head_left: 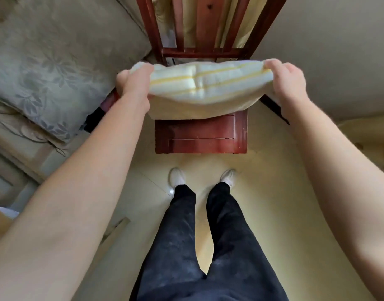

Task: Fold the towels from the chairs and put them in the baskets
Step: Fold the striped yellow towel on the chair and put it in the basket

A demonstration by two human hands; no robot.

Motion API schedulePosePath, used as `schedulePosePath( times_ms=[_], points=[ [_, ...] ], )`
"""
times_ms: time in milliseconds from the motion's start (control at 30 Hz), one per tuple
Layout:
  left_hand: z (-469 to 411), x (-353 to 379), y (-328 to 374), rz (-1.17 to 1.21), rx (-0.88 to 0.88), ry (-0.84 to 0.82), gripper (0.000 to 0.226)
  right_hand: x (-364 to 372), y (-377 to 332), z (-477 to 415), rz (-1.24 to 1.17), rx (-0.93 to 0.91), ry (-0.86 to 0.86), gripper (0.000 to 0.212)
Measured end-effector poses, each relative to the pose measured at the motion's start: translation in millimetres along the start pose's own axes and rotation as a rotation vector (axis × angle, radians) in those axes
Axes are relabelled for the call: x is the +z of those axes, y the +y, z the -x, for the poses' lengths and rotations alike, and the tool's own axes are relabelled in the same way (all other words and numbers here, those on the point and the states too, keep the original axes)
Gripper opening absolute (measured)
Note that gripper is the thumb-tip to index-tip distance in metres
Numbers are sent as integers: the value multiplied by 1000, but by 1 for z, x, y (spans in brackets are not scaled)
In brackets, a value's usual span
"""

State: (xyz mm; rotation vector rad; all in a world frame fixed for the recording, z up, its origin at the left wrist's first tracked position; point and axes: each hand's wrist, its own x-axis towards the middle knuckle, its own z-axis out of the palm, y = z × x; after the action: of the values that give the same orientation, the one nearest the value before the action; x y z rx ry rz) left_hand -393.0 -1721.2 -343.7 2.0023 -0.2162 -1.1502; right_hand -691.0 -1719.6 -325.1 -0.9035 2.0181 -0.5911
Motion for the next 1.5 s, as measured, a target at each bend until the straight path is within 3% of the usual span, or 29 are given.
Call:
schedulePosePath(
  times_ms=[67,133,267,333,433,533,733,800,900,967,1067,1200,1267,1400,1500],
  points=[
    [8,8,39,17,7,-40,41,-16,-33,-1,-66,-47,5,31],
    [17,13,69,16,93,-23,33,-30,-60,-2,-160,-127,43,26],
    [44,14,98,46,336,-12,28,-52,-83,0,-245,-261,140,29],
    [45,10,90,38,365,22,32,-55,-69,0,-196,-253,183,32],
    [35,3,39,-9,316,120,34,-42,-20,8,-56,-207,211,36],
    [20,-6,-47,-125,210,177,32,-10,50,14,139,-115,131,48],
    [-46,-35,-244,-455,-226,19,45,50,190,21,495,191,-217,37],
    [-44,-40,-266,-527,-281,6,57,59,220,25,542,246,-267,36],
    [-30,-37,-263,-605,-287,-17,38,69,239,25,556,349,-322,30],
    [-31,-33,-252,-738,-195,31,44,73,238,18,516,387,-266,55],
    [-48,-19,-228,-790,98,46,34,81,211,-2,491,199,-144,71],
    [-79,7,-200,-933,541,-89,40,101,171,-41,604,-284,-50,74],
    [-92,22,-186,-1091,716,-186,47,113,154,-61,736,-485,-86,78],
    [-116,44,-177,-1332,700,-456,66,127,136,-94,1039,-648,-354,84],
    [-118,47,-184,-1445,725,-482,68,115,148,-109,1228,-627,-361,64]
  ],
)
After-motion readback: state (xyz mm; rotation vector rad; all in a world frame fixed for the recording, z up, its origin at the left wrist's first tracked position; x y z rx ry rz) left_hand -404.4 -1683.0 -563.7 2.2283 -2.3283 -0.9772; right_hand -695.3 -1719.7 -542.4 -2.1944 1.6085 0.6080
